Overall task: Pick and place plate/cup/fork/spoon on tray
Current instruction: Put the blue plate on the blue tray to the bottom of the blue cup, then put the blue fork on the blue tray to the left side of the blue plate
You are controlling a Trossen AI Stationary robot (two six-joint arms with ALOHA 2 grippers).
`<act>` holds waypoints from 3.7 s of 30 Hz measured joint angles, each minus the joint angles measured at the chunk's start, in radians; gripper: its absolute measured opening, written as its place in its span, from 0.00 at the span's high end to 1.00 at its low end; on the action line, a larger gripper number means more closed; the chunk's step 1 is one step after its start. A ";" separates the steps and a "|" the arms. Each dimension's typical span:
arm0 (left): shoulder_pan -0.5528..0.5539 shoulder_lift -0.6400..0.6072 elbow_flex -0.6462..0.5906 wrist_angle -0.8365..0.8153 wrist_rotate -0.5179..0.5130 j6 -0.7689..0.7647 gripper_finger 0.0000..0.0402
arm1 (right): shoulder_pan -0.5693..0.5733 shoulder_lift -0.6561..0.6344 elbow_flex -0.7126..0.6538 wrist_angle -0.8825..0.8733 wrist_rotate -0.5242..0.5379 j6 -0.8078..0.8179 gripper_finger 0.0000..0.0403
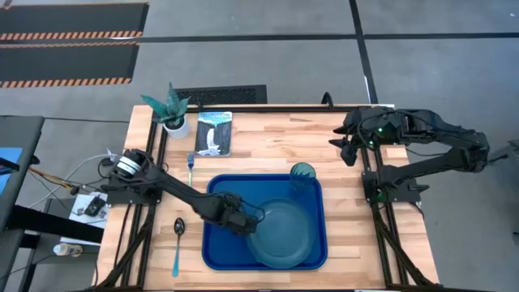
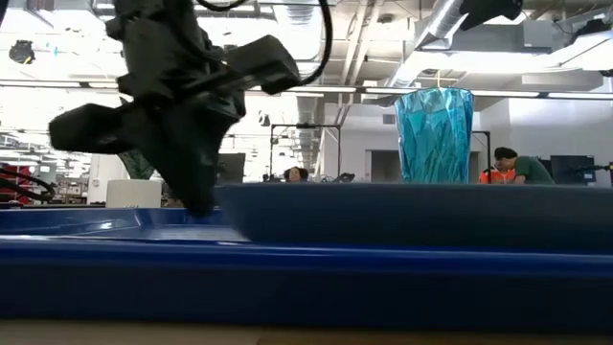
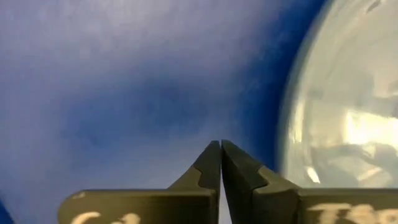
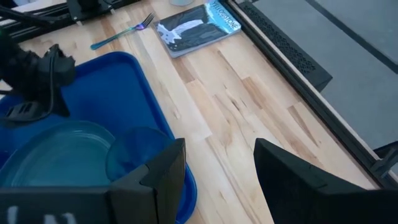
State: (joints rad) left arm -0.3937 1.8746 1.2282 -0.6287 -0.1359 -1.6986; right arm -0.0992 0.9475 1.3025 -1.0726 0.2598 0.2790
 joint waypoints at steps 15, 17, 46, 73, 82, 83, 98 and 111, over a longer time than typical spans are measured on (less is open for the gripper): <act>0.062 0.012 0.047 0.065 -0.044 0.092 1.00 | 0.001 0.016 0.000 0.009 -0.008 -0.029 0.47; 0.062 0.012 0.074 0.065 -0.046 0.117 1.00 | 0.001 0.014 0.000 0.014 -0.008 -0.029 0.47; 0.007 0.079 0.178 -0.150 -0.036 0.035 1.00 | 0.001 0.015 0.000 0.020 -0.007 -0.026 0.47; 0.042 0.123 0.178 -0.003 -0.071 0.129 1.00 | -0.001 0.016 0.000 0.026 -0.004 -0.025 0.47; 0.070 0.122 0.179 -0.012 -0.058 0.200 1.00 | -0.001 0.016 0.000 0.034 -0.004 -0.024 0.47; 0.071 0.118 0.179 -0.021 -0.047 0.204 1.00 | -0.001 0.016 0.000 0.034 -0.005 -0.024 0.47; 0.094 -0.075 0.179 -0.326 -0.042 0.299 0.96 | -0.001 0.016 0.000 0.035 -0.005 -0.025 0.47; 0.033 -0.142 0.179 -0.827 0.000 0.270 0.46 | -0.001 0.021 0.000 0.038 0.000 -0.010 0.47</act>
State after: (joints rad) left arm -0.3611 1.7321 1.4067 -1.4554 -0.1363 -1.4287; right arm -0.0998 0.9682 1.3025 -1.0348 0.2600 0.2688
